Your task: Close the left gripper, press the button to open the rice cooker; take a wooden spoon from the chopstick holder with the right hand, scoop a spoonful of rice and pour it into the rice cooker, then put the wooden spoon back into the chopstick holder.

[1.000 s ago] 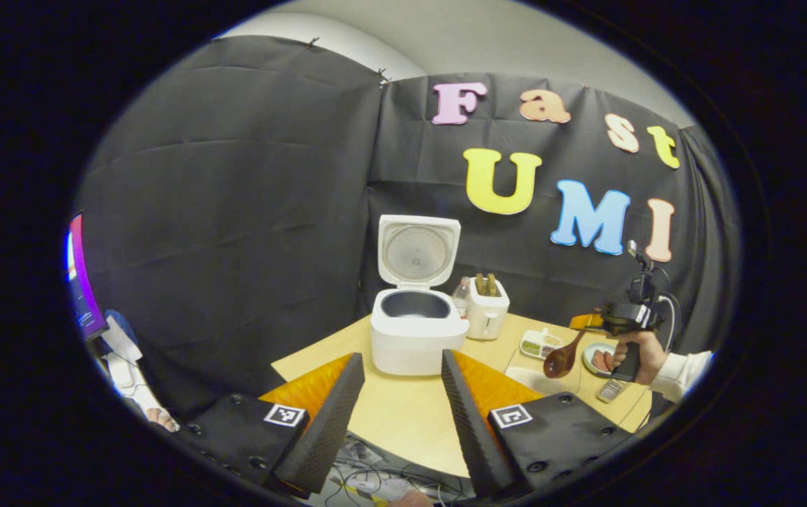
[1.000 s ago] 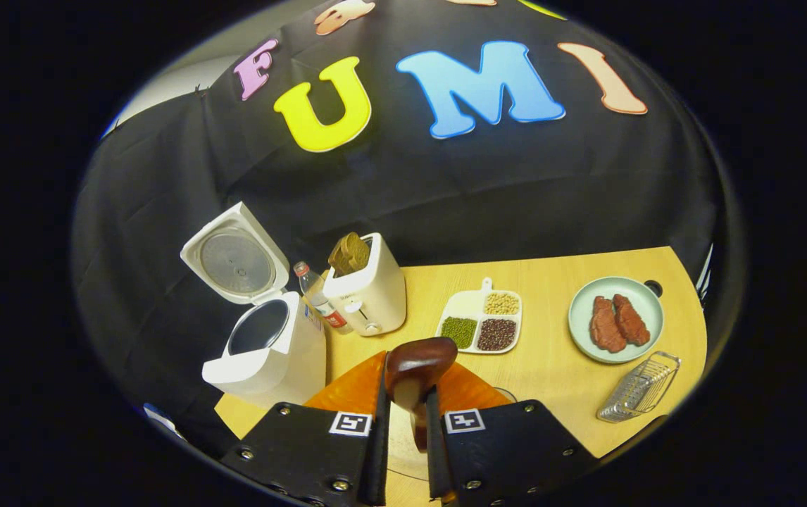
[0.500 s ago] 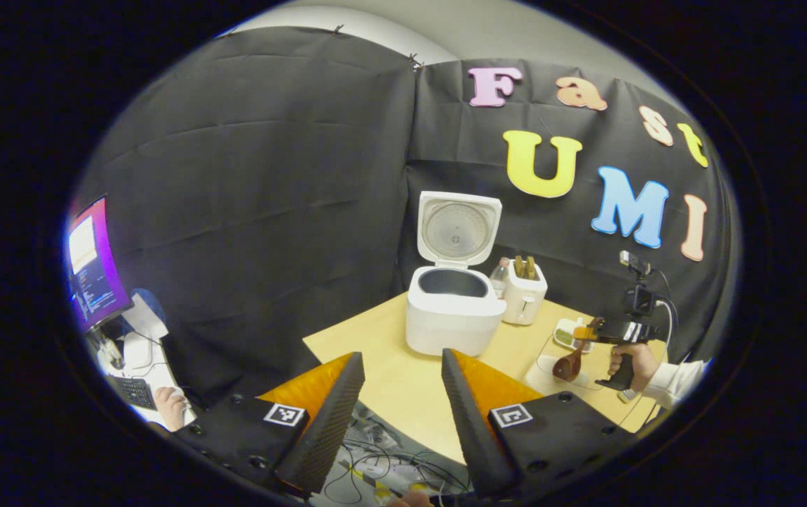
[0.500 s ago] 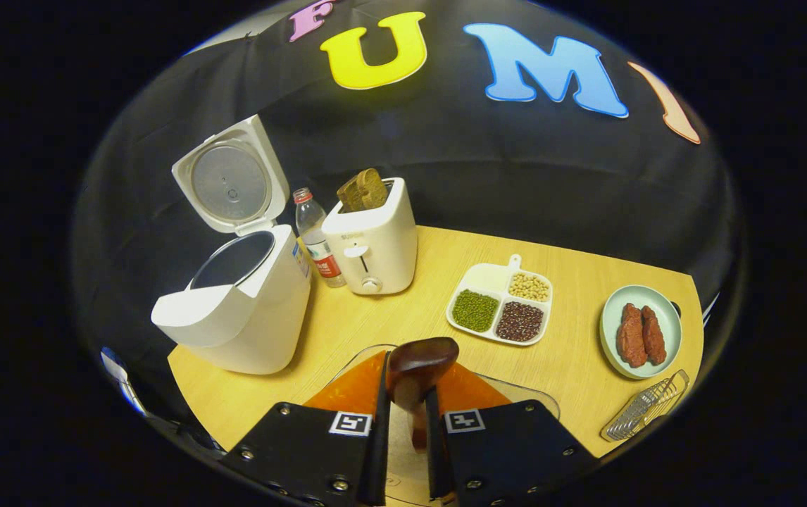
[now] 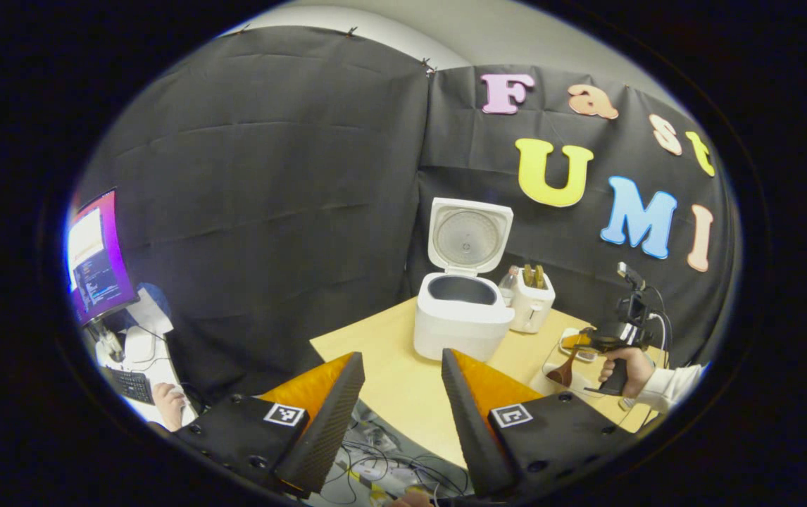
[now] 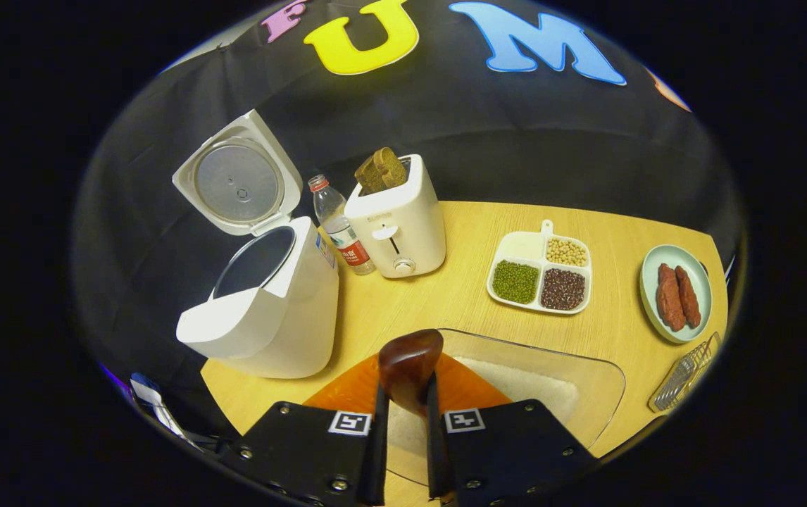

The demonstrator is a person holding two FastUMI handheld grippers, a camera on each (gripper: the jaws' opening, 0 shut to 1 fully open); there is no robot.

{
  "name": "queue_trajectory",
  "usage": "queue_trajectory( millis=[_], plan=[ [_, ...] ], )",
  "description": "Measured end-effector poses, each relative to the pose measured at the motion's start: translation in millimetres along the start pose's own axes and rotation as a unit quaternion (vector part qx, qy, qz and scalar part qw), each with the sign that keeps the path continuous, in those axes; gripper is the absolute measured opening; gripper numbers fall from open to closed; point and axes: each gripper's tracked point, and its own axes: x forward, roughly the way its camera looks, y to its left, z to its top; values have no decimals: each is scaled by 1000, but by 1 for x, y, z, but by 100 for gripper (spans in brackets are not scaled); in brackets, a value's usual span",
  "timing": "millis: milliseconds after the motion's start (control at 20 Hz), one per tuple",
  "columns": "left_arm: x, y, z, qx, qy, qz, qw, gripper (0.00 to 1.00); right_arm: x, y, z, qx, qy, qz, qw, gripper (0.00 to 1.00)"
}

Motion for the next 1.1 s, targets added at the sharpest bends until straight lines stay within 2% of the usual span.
queue_trajectory(
  millis=[50,100,150,450,500,550,700,750,800,850,900,1100],
  plan=[
    [0,0,0,1,1,1,1000,75,-2,-4,3,20,-2,4,1000,23],
    [-1,1,0,2,3,2,1000,81,-3,-7,6,43,-7,11,999,23],
    [-1,0,-1,3,5,3,1000,75,-5,-12,8,70,-11,19,997,24],
    [-3,-3,0,31,14,-7,999,75,-28,-39,18,198,-38,66,977,23],
    [-3,-4,1,33,14,-12,999,78,-36,-42,23,204,-46,70,975,19],
    [-3,-4,1,32,14,-15,999,81,-41,-44,29,207,-53,72,974,23],
    [-1,-6,1,31,14,-26,999,87,-56,-44,46,224,-66,86,969,23],
    [0,-7,3,33,13,-28,999,87,-60,-44,52,229,-71,90,967,23],
    [2,-7,2,35,11,-29,999,75,-63,-42,56,230,-74,93,966,23],
    [3,-7,3,36,10,-30,999,81,-65,-40,61,227,-76,97,966,23],
    [3,-8,3,35,10,-30,999,75,-67,-37,66,226,-78,99,966,23],
    [6,-7,5,42,7,-27,999,75,-74,-18,85,246,-84,128,957,23]
  ],
)
